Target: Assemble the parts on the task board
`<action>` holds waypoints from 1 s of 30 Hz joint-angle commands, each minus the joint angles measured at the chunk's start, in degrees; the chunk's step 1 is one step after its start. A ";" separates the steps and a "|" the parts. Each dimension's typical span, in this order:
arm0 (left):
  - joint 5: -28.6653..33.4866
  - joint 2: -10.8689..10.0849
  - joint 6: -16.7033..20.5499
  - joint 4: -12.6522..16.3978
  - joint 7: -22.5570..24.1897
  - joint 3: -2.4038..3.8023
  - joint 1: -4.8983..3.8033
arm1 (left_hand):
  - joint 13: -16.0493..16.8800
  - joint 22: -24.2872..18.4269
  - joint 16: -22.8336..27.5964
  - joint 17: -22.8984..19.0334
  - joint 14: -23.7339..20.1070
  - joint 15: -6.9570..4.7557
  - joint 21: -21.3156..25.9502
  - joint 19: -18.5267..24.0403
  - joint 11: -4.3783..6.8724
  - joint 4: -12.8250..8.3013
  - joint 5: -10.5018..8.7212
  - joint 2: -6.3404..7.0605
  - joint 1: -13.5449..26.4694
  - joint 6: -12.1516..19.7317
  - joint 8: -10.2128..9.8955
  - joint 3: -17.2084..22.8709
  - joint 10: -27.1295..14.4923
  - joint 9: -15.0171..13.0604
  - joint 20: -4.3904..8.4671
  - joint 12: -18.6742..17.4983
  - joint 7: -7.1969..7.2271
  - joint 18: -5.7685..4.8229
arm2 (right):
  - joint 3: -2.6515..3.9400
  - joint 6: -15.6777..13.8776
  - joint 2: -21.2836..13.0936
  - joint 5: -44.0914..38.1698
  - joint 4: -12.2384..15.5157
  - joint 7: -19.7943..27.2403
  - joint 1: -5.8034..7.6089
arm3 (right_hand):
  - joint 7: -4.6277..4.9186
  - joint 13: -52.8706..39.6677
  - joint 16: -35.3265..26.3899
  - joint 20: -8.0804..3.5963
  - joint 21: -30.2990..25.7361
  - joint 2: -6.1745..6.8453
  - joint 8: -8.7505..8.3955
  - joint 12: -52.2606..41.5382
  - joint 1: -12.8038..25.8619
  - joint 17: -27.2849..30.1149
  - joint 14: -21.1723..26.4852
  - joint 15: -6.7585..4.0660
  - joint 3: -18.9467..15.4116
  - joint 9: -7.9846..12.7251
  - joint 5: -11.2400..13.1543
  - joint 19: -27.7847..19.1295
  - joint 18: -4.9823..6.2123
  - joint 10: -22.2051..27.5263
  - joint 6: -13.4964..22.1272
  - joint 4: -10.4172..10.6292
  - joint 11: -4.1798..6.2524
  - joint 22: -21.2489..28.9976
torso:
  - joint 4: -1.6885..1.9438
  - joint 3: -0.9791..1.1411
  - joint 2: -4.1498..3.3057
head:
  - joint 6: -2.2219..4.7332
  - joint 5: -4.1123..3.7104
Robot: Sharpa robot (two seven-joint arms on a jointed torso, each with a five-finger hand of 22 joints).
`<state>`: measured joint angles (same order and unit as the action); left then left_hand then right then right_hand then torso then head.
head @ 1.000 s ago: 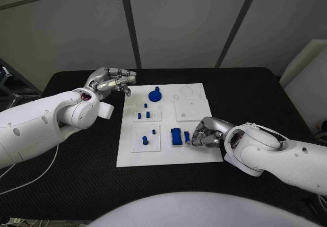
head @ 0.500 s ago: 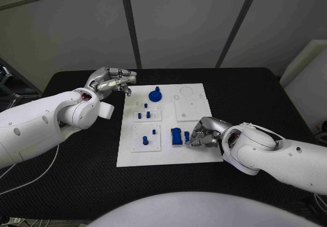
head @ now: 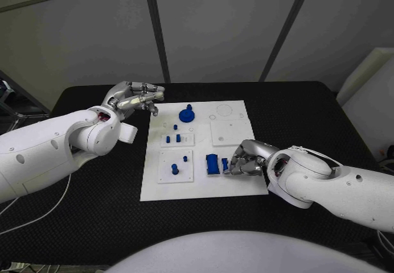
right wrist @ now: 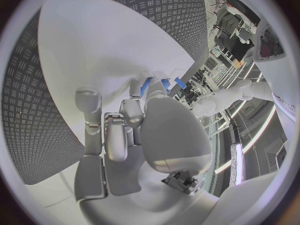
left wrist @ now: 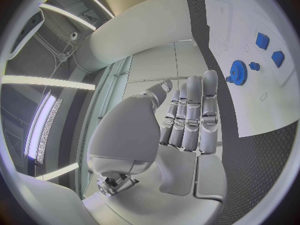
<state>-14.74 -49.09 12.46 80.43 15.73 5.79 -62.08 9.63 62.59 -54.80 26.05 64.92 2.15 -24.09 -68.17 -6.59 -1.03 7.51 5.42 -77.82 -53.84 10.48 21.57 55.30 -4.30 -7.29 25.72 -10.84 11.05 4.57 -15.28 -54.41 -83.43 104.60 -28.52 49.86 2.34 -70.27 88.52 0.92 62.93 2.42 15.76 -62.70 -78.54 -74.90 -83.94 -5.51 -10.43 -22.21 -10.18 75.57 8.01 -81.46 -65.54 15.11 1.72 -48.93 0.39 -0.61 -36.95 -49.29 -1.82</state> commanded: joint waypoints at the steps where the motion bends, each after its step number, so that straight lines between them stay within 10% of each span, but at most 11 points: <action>1: 0.13 0.00 -0.61 0.01 0.15 0.03 -0.07 | 0.09 -0.05 -0.39 -0.05 -0.36 -0.14 0.35 -0.29 -0.09 0.22 0.39 -0.57 0.18 0.46 0.34 0.08 -0.36 -0.04 -0.12 0.20 -0.08 -0.62 | -0.06 1.35 -0.48 -0.03 0.36 0.32 0.00 | 0.38 -0.27 -0.14 0.36 -0.45 1.65 0.34 0.19 1.82 -12.35 -5.44 0.51 -1.20 -0.14 2.67 -0.23 -0.66 0.08 0.24 0.50 -0.24 0.25 | -0.09 0.05 -0.03 | -0.04 0.11; 6: 0.13 -0.01 -0.62 0.00 0.15 0.03 -0.06 | 0.09 -0.05 -0.39 -0.05 -0.36 -0.14 0.35 -0.29 -0.09 0.22 0.39 -0.57 0.18 0.46 0.34 0.08 -0.36 -0.04 -0.12 0.20 -0.08 -0.62 | -0.06 0.84 -1.35 -0.02 1.38 1.05 0.00 | 0.45 0.36 -0.55 0.47 -1.26 3.23 0.37 1.18 3.05 -11.71 -5.29 0.59 -2.03 -0.30 6.88 -0.65 -0.46 0.50 0.58 1.44 -0.33 1.28 | -0.06 0.01 0.03 | -0.03 -0.04; 17: 0.13 -0.14 -0.59 -0.03 0.19 0.03 0.06 | 0.09 -0.05 -0.39 -0.05 -0.36 -0.14 0.35 -0.29 -0.09 0.22 0.39 -0.57 0.18 0.46 0.34 0.08 -0.36 -0.04 -0.12 0.20 -0.08 -0.62 | -0.05 -2.13 -4.25 1.46 4.26 4.35 0.02 | 0.65 1.82 -1.57 0.58 -3.08 3.63 0.16 3.35 3.44 -10.11 -4.91 0.72 -1.85 -0.31 6.81 -1.65 -0.07 1.43 1.21 1.52 -0.50 3.68 | -0.05 0.00 0.03 | 0.08 -0.15; 28: 0.13 -0.19 -0.43 0.14 0.38 0.03 0.12 | 0.09 -0.05 -0.39 -0.05 -0.36 -0.14 0.35 -0.29 -0.09 0.22 0.39 -0.57 0.18 0.46 0.34 0.08 -0.36 -0.04 -0.12 0.20 -0.08 -0.62 | 0.02 -6.88 -5.96 15.26 1.29 15.37 0.87 | 1.69 4.99 -4.05 1.04 -7.49 0.71 -1.32 7.98 0.53 -6.58 -4.08 1.30 -0.45 0.12 -2.76 -3.67 0.76 3.63 3.98 0.67 -1.29 9.17 | -0.03 -0.07 0.07 | 0.66 -0.38; 30: 0.49 -0.19 -0.34 0.18 0.67 0.03 0.12 | 0.09 -0.09 -0.40 -0.09 -0.40 -0.11 0.40 -0.29 -0.11 0.29 0.35 -0.49 0.32 0.50 0.39 -0.02 -0.43 -0.04 -0.13 0.35 -0.09 -0.63 | 0.03 -8.26 -5.70 21.34 -0.46 19.86 1.42 | 2.48 9.44 -7.11 1.37 -12.92 -0.71 -2.67 14.46 -1.43 -2.42 -2.91 1.76 0.28 0.72 -5.06 -6.74 1.87 6.61 5.82 0.09 -1.89 16.18 | -0.08 -0.13 0.19 | 0.82 -0.40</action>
<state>-14.71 -49.26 12.45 80.48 15.70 5.78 -61.88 9.63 62.58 -55.04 26.04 64.92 2.15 -23.91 -68.17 -6.59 -1.03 7.51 5.39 -77.79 -53.83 10.50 21.57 55.30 -4.30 -7.29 25.72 -10.85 11.05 4.53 -19.56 -60.22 -72.59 104.84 -17.29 50.99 4.60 -62.03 82.27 2.24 51.56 1.85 13.47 -50.06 -79.13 -74.93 -83.99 -4.14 -10.49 -21.67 -14.55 69.64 8.97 -75.60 -60.26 15.23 0.02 -34.68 0.35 -0.68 -36.88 -48.63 -2.20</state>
